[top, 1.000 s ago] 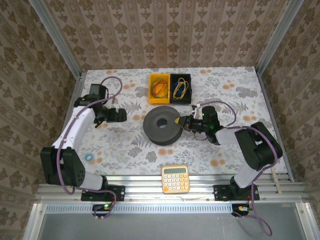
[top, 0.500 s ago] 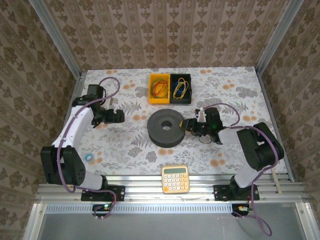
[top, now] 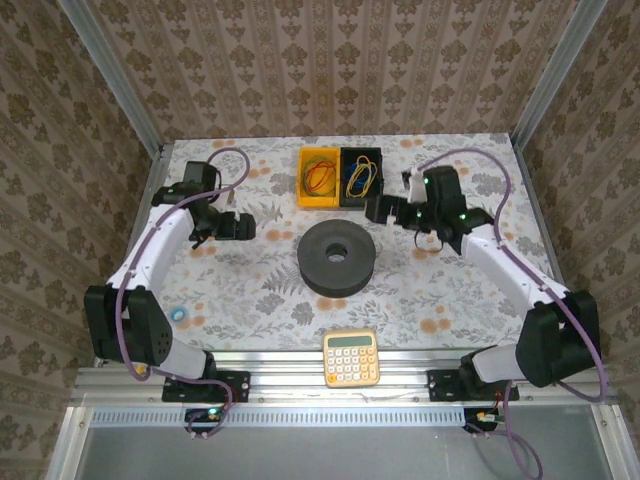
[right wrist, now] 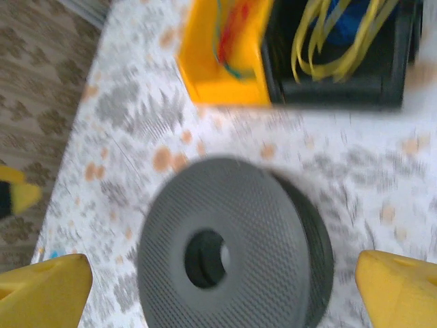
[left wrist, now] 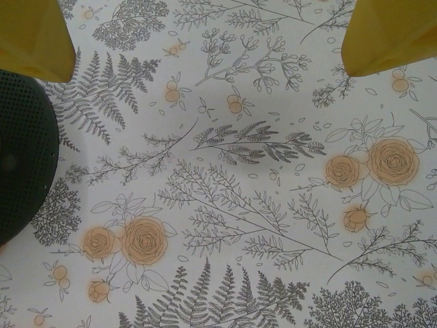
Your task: Wrap the cables
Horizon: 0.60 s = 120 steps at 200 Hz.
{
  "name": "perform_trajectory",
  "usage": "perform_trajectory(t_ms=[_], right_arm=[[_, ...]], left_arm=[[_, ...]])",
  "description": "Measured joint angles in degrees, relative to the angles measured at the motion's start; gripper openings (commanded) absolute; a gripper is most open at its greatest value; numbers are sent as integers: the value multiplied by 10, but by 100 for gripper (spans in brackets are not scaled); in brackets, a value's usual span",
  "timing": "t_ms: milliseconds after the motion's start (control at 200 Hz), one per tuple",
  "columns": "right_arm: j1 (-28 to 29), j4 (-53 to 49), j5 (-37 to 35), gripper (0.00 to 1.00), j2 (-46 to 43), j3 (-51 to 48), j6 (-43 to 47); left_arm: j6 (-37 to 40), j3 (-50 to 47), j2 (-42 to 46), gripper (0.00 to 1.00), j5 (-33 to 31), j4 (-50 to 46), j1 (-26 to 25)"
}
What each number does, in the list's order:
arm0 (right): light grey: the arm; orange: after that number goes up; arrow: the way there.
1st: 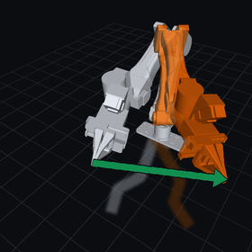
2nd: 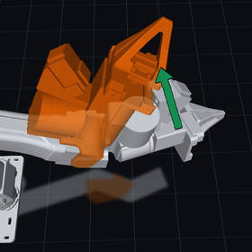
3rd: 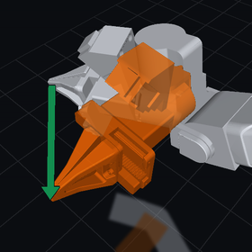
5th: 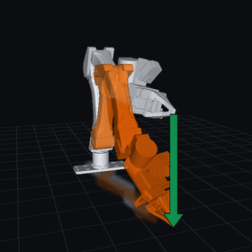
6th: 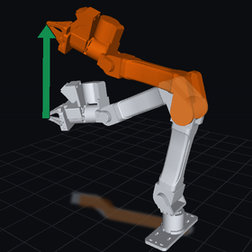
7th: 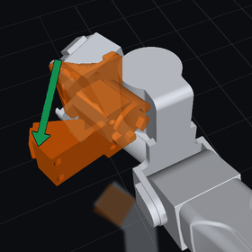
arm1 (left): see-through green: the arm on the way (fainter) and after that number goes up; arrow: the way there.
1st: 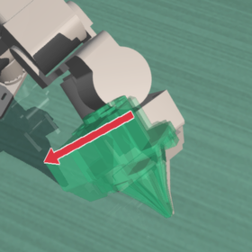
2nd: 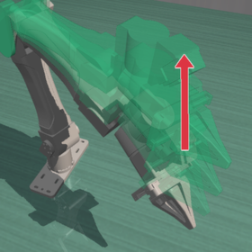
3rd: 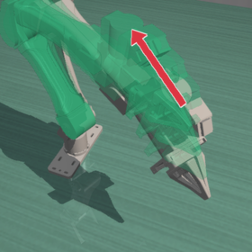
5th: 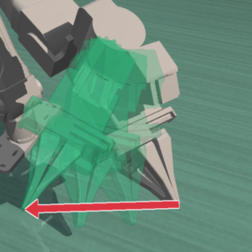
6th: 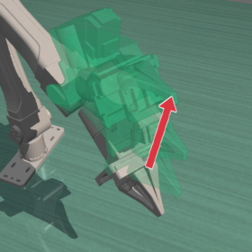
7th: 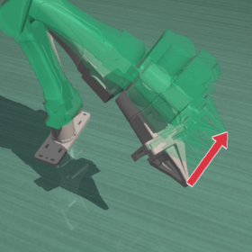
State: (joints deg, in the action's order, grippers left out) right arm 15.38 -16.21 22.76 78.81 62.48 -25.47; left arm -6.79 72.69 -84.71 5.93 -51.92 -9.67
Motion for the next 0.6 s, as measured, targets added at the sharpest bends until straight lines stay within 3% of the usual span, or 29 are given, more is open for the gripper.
perform_trajectory(t_ms=[150,355,600], right_arm=[[5,7,-8,100,50,77,-5],[18,20,-24,98,220,195,-24],[19,19,-33,87,378,328,-36]], left_arm=[[9,6,-16,100,-2,-8,0],[15,17,-27,100,-1,-16,0],[21,33,-28,100,1,-20,0]])
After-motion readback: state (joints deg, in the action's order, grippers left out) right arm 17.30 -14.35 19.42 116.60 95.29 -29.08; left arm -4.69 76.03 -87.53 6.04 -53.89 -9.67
